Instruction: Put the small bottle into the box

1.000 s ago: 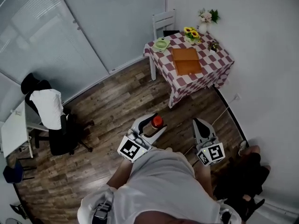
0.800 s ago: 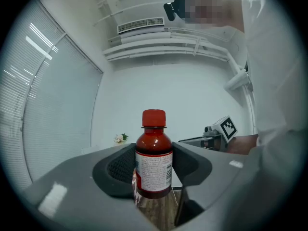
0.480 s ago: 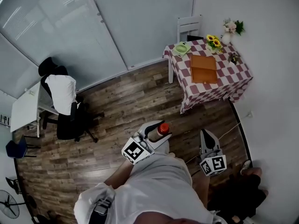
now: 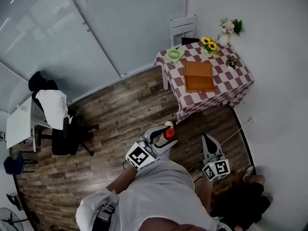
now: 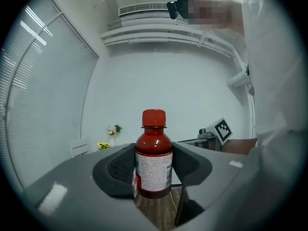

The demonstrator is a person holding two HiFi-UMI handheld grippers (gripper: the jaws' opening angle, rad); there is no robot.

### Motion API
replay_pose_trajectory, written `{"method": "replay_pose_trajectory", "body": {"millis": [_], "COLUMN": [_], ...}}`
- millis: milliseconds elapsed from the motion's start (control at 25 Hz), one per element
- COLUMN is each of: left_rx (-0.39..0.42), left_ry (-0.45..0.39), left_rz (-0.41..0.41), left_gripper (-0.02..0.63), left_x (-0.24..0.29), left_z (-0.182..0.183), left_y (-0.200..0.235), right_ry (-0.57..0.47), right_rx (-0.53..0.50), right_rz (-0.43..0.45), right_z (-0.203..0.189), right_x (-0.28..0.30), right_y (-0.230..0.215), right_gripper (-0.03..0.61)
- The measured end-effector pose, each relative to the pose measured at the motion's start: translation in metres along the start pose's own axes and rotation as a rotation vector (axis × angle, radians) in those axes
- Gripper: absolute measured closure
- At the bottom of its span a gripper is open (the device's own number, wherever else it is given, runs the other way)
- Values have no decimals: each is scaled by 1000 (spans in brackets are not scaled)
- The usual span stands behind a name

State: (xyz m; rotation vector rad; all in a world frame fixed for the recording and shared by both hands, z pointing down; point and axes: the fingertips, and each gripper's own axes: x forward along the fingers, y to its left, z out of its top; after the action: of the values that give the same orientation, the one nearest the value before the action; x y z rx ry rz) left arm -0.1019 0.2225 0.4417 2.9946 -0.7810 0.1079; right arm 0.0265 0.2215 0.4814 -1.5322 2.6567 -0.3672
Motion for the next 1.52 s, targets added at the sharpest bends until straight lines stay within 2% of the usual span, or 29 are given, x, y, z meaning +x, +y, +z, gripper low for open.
{"method": "replay_pose_trajectory", "body": {"millis": [160, 400, 560, 760, 880, 1040, 1240, 1360, 1520], "left_rx": [-11, -49, -31, -15, -68, -141, -158, -65, 51], "left_ry": [-33, -106, -142, -98, -92, -98, -98, -39, 130], "left_rz": [-40, -62, -70, -21, 24, 63, 147, 113, 10], "left_gripper": [394, 394, 394, 394, 394, 394, 394, 394, 394], "left_x": [48, 112, 145, 176, 187, 213, 251, 285, 336], "left_z": [2, 16, 35, 28, 19, -3, -25, -33, -65], "left_y": [53, 157, 224, 305, 339, 360, 368, 362, 347], "right_ry": [38, 85, 65, 57, 72, 90, 123, 106, 71], "right_rx": [-44, -141, -53, 46, 65, 124, 161, 161, 167], "right_rz": [-24, -36, -34, -64, -68, -68, -40, -24, -39], "right_z": [18, 70, 90, 91, 90, 80, 70, 81, 88], "right_x": [51, 148, 207, 261, 279, 296, 312, 317, 307], "right_y": [-40, -97, -136, -177, -193, -228, -264, -289, -325], "right_gripper": [577, 577, 577, 577, 577, 577, 577, 577, 577]}}
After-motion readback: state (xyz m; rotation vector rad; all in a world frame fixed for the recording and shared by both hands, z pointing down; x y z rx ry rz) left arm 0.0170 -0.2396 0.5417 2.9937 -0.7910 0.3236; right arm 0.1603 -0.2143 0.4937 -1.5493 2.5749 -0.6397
